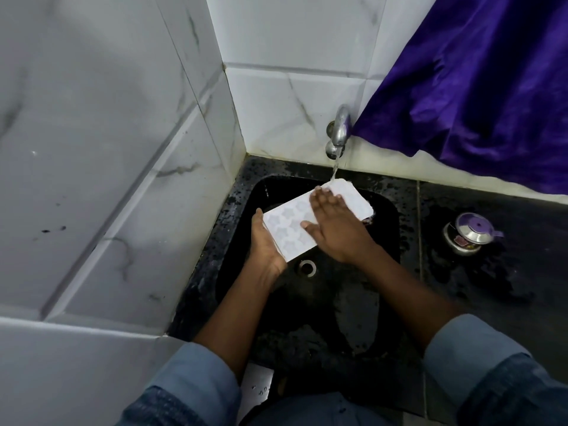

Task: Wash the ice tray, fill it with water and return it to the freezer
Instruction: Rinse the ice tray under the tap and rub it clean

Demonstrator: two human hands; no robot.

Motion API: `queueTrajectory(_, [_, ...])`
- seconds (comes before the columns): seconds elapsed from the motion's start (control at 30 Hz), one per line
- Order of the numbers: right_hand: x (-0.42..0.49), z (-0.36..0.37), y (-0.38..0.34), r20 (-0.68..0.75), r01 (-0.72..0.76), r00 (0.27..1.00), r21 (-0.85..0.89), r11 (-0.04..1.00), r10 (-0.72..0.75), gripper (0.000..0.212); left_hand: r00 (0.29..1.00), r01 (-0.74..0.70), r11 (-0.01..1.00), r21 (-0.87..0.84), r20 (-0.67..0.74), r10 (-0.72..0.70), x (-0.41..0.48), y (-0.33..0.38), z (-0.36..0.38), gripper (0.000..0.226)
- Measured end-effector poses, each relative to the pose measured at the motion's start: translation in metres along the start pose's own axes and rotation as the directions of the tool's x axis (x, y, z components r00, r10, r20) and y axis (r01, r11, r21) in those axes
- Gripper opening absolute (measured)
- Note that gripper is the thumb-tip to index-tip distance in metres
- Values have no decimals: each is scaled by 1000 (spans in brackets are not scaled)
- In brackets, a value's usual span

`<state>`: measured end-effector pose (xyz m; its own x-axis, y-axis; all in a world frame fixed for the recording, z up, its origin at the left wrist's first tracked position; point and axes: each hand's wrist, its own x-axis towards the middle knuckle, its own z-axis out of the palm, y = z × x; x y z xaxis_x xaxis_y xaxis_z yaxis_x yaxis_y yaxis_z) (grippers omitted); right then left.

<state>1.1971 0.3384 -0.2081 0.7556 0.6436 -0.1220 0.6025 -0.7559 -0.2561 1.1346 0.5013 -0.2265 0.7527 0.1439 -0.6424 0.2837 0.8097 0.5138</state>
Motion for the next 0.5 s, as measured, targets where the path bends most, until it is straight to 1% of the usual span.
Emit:
queueTrajectory(0.03, [-6,4,-10,13,92,996,5,996,-93,82,1000,0,1000,-12,15,1,-1,-3,0,85])
queueTrajectory(0.1, [-20,14,-26,62,293,954,-12,956,-292,82,999,4,999,-37,39,-3,-2,-7,-1,88])
queueTrajectory(0.13, [-24,17,-29,83,354,933,-34,935,-350,81,999,16,999,-41,44,-14,-4,-10,-1,89])
queueTrajectory(0.17, [-25,17,-28,84,371,927,-51,927,-367,82,999,23,999,-34,42,-22,-6,-11,-2,89])
queueTrajectory(0.2, [-24,15,-23,68,352,935,-61,934,-348,83,999,21,1000,-23,35,-20,-8,-11,-3,87])
queueTrajectory(0.27, [-22,8,-9,35,226,974,-74,971,-224,87,999,24,1000,-14,23,-24,-11,-12,-4,83])
queueTrajectory(0.33, [-23,8,-3,18,93,996,-70,993,-92,90,999,32,999,-2,17,-32,-13,-13,-2,86])
queueTrajectory(0.37, [-26,11,-8,19,89,996,-63,994,-88,90,1000,26,1000,-7,11,-26,-14,-14,0,86])
queueTrajectory(0.4, [-29,15,-16,21,142,990,-57,988,-141,89,1000,20,1000,-12,1,-20,-13,-16,1,84])
queueTrajectory(0.43, [-34,21,-25,26,232,973,-51,971,-231,87,1000,23,1000,-11,-8,-23,-14,-18,2,84])
queueTrajectory(0.5, [-41,32,-33,37,395,919,-54,917,-394,84,998,58,998,-2,-27,-58,-17,-21,2,85])
